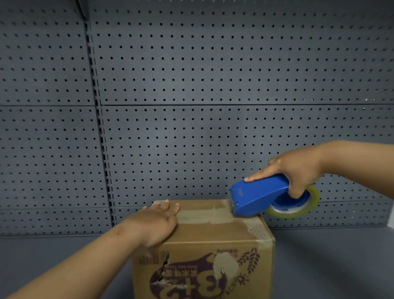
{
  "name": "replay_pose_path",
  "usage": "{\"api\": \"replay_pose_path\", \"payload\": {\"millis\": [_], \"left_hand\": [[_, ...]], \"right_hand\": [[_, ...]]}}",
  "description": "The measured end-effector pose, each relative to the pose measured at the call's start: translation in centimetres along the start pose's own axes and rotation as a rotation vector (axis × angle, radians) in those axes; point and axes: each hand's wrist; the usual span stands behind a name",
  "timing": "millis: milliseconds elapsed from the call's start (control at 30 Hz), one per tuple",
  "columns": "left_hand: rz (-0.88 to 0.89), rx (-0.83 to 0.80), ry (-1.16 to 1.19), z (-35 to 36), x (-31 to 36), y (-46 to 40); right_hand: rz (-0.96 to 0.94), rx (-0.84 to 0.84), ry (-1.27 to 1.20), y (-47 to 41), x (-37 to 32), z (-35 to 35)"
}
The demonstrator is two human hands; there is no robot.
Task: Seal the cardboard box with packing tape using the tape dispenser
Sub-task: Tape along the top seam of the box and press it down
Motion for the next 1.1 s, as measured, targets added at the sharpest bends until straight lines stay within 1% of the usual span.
{"api": "replay_pose_path", "payload": {"millis": [133, 200, 267, 333, 367, 400, 500, 567, 633, 700, 1100], "left_hand": [[-0.056, -0.054, -0.016, -0.9, 0.6, -0.2], [-0.101, -0.053, -0.060, -1.2, 1.4, -0.4], [-0.169, -0.024, -0.096, -1.3, 2.5, -0.8], [-0.242, 0.039, -0.145, -1.2, 3.8, -1.4], [-0.249, 0.072, -0.177, -1.1, 4.7, -1.7], [-0.219, 0.105, -0.197, -1.0, 5.6, -2.1], [-0.008, 0.150, -0.137, -0.2, 7.8, -3.1], [0.084, 0.126, -0.062, 0.5, 8.2, -3.6], [0.139, 0.085, -0.003, 1.1, 7.9, -3.9], [0.159, 0.061, 0.019, 1.4, 7.6, -4.1], [0.146, 0.003, 0.023, 1.0, 7.6, -4.6]], "right_hand": [[0.003, 0.003, 0.013, -0.3, 0.0, 0.0], [0.004, -0.003, 0.020, -0.5, -0.2, 0.1], [0.004, -0.004, 0.019, -0.6, -0.2, 0.1], [-0.002, -0.005, 0.019, -0.6, -0.2, 0.1], [-0.007, -0.004, 0.022, -0.6, -0.2, 0.2], [-0.011, -0.003, 0.027, -0.6, -0.2, 0.2], [-0.015, 0.001, 0.036, -0.7, -0.4, 0.1], [-0.014, 0.002, 0.037, -0.9, -0.3, 0.0], [-0.025, 0.004, 0.041, -1.1, -0.3, 0.2], [-0.036, 0.009, 0.038, -1.4, -0.1, 0.4], [-0.069, -0.004, -0.053, -2.3, 1.6, 1.4]]}}
Point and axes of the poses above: each hand's wrist, its own y-axis away from the middle knuckle, its own z-axis out of the palm, x = y × z, and after that the axes turned 10 degrees about z, right-handed
